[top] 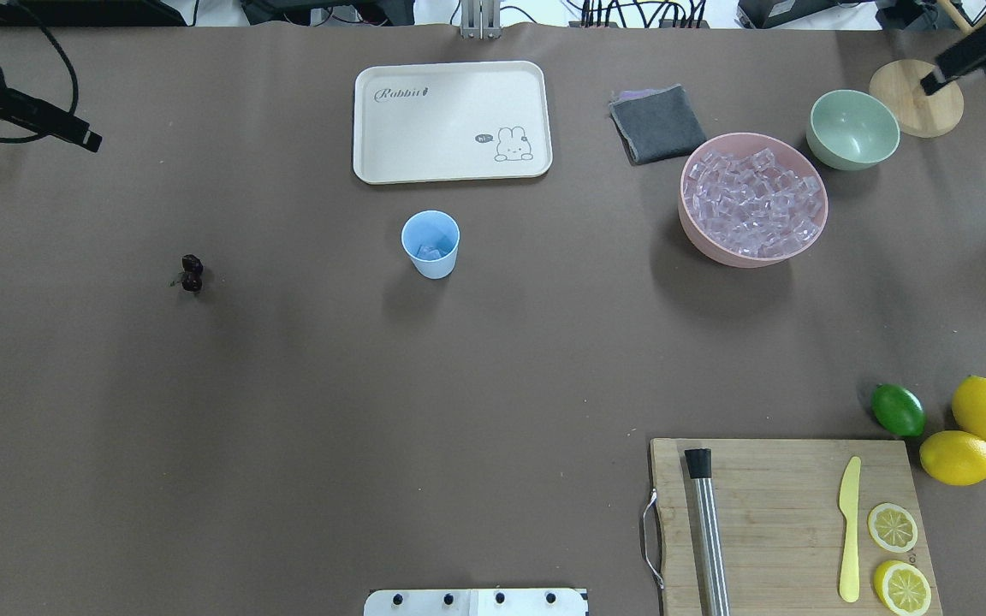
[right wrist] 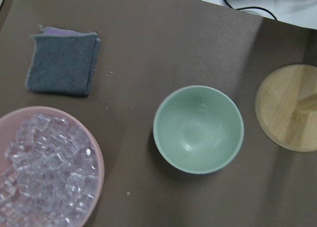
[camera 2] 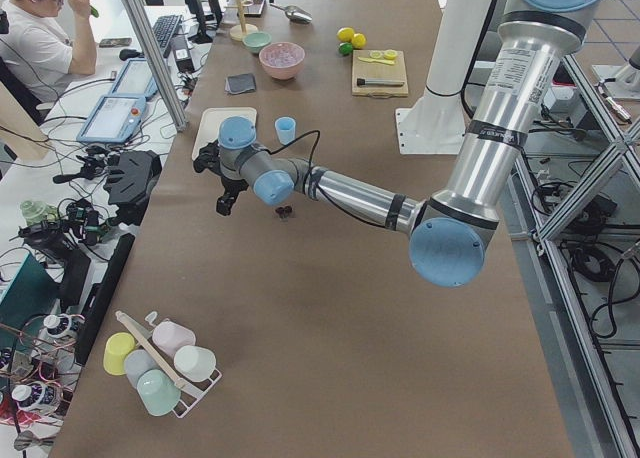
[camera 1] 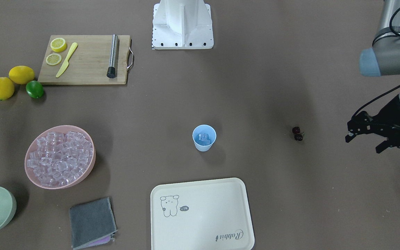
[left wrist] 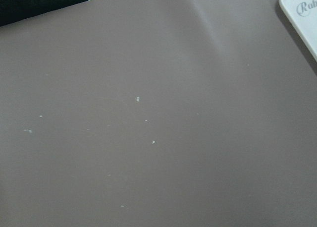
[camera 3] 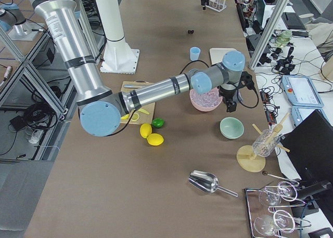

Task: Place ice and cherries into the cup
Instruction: 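Withdraw the right arm while the left arm reaches toward the cherries, then lower the left gripper onto the dark cherries and grasp them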

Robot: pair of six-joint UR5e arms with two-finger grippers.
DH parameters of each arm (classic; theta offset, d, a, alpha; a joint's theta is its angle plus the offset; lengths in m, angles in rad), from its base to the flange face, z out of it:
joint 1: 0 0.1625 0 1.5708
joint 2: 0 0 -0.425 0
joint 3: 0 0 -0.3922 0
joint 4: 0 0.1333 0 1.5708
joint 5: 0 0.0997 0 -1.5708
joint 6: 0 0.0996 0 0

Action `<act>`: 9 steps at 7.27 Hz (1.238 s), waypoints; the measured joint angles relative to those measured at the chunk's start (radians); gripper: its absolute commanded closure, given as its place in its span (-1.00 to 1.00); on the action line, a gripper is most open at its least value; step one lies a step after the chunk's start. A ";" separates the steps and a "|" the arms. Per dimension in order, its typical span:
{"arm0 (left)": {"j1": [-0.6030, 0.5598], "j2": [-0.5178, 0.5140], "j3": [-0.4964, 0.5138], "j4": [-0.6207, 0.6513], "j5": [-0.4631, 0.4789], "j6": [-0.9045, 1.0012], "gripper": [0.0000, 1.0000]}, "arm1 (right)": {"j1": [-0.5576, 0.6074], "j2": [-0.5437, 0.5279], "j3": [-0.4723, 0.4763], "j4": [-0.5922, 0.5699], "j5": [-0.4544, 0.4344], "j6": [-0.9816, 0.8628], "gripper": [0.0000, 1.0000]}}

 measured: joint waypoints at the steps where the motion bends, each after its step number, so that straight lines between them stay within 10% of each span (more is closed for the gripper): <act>1: 0.059 -0.017 0.001 -0.003 0.025 -0.062 -0.95 | 0.052 -0.059 0.008 0.001 0.027 -0.085 -0.99; 9: 0.211 0.005 0.039 -0.010 0.147 -0.246 -0.94 | 0.000 -0.135 0.100 -0.202 -0.085 -0.179 -0.99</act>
